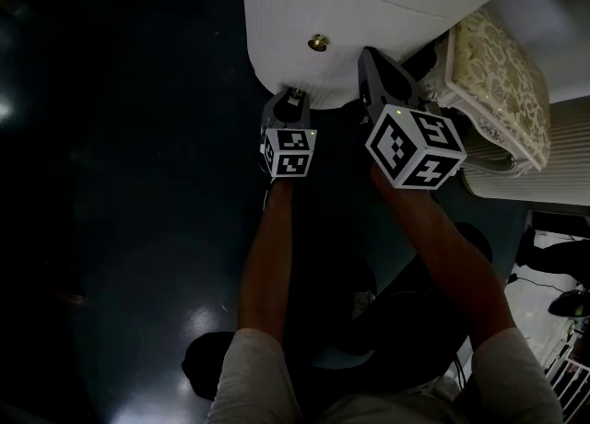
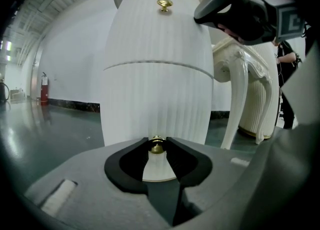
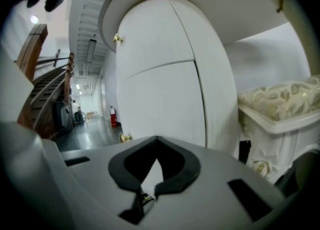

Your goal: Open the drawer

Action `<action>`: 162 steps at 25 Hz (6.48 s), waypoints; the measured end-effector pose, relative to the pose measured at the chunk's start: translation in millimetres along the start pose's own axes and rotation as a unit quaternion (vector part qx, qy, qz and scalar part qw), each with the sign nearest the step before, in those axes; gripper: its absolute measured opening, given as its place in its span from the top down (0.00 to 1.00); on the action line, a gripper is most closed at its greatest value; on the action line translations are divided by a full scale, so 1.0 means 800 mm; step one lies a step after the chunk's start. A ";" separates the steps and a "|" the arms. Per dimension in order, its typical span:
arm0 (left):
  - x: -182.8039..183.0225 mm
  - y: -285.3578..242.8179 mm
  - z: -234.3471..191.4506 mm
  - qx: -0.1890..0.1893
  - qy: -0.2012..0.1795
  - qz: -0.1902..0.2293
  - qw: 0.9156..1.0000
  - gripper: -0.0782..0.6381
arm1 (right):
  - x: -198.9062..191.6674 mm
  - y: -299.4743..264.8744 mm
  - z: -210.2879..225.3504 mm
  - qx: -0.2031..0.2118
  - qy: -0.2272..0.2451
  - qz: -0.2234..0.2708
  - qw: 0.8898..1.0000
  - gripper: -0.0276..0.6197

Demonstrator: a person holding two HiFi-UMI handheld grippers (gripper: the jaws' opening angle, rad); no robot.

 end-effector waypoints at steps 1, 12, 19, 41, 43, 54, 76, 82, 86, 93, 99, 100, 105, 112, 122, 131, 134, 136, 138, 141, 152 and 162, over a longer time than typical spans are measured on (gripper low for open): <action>0.000 0.001 0.000 -0.002 0.003 0.002 1.000 0.73 | 0.000 0.000 0.000 0.002 -0.004 -0.002 1.000 0.93; -0.005 0.018 0.001 -0.026 0.008 0.006 1.000 0.74 | -0.011 0.018 -0.031 0.029 -0.025 -0.017 0.999 0.93; -0.010 0.031 0.003 -0.032 0.008 -0.006 0.999 0.74 | -0.011 0.031 -0.031 0.024 -0.025 -0.019 0.999 0.93; -0.017 0.061 0.009 -0.011 0.006 -0.034 0.999 0.74 | 0.017 0.048 -0.037 0.037 0.009 0.000 0.999 0.93; -0.018 0.062 0.009 -0.010 0.007 -0.034 0.999 0.74 | 0.013 0.046 -0.036 0.033 -0.027 -0.005 0.999 0.93; -0.024 0.085 0.010 -0.024 -0.001 -0.034 0.999 0.74 | -0.028 0.045 -0.060 0.044 -0.064 -0.046 0.996 0.93; -0.040 0.127 0.014 -0.053 0.015 -0.013 0.998 0.74 | -0.004 0.064 -0.098 0.093 0.073 0.009 0.993 0.93; -0.054 0.145 0.010 -0.072 0.018 -0.004 0.997 0.74 | -0.023 0.075 -0.064 0.058 0.027 -0.033 0.997 0.93; -0.052 0.145 0.012 -0.057 0.040 -0.020 0.997 0.74 | -0.055 0.090 -0.007 0.008 -0.099 -0.094 0.991 0.93; -0.051 0.146 0.015 -0.045 0.037 -0.023 0.998 0.74 | -0.028 0.111 0.014 -0.013 -0.108 -0.070 0.992 0.93; -0.043 0.149 0.016 -0.039 0.036 -0.025 0.998 0.74 | -0.023 0.125 0.012 -0.006 -0.034 -0.071 0.997 0.93; -0.041 0.150 0.017 -0.039 0.037 -0.025 0.998 0.74 | -0.026 0.127 0.013 -0.007 -0.035 -0.075 0.997 0.93; -0.053 0.161 0.015 -0.042 0.028 -0.040 0.998 0.74 | -0.026 0.130 0.007 -0.011 -0.079 -0.075 0.994 0.93; -0.064 0.185 0.022 -0.047 0.023 -0.050 0.997 0.74 | -0.031 0.129 -0.043 0.030 -0.044 -0.081 0.995 0.93; -0.066 0.200 0.025 -0.036 0.039 -0.051 0.997 0.74 | -0.046 0.120 -0.075 0.059 0.007 -0.091 0.994 0.93; -0.075 0.217 0.027 -0.041 0.028 -0.051 0.997 0.74 | -0.092 0.130 -0.118 0.116 0.105 -0.135 0.978 0.93; -0.075 0.221 0.026 -0.035 0.034 -0.051 0.998 0.74 | -0.106 0.133 -0.127 0.129 0.112 -0.151 0.974 0.93; -0.076 0.224 0.027 -0.032 0.038 -0.058 0.997 0.74 | -0.113 0.133 -0.131 0.136 0.116 -0.158 0.971 0.93; -0.076 0.229 0.028 -0.032 0.040 -0.061 0.997 0.74 | -0.116 0.132 -0.133 0.140 0.115 -0.163 0.970 0.93; -0.079 0.235 0.031 -0.035 0.037 -0.062 0.997 0.74 | -0.117 0.129 -0.134 0.143 0.111 -0.165 0.969 0.93; -0.090 0.258 0.036 -0.035 0.029 -0.069 0.997 0.74 | -0.123 0.122 -0.167 0.173 0.118 -0.164 0.964 0.93; -0.099 0.277 0.038 -0.033 0.036 -0.075 0.996 0.74 | -0.141 0.103 -0.135 0.131 0.056 -0.196 0.970 0.93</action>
Point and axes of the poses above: the fingertips, and each gripper's own axes: y backward along the fingers, z to its right, x out of its top, the point moved 3 cm from there along y, backward along the fingers, and after that the axes turned 13 degrees about -y, right-handed, at the moved point
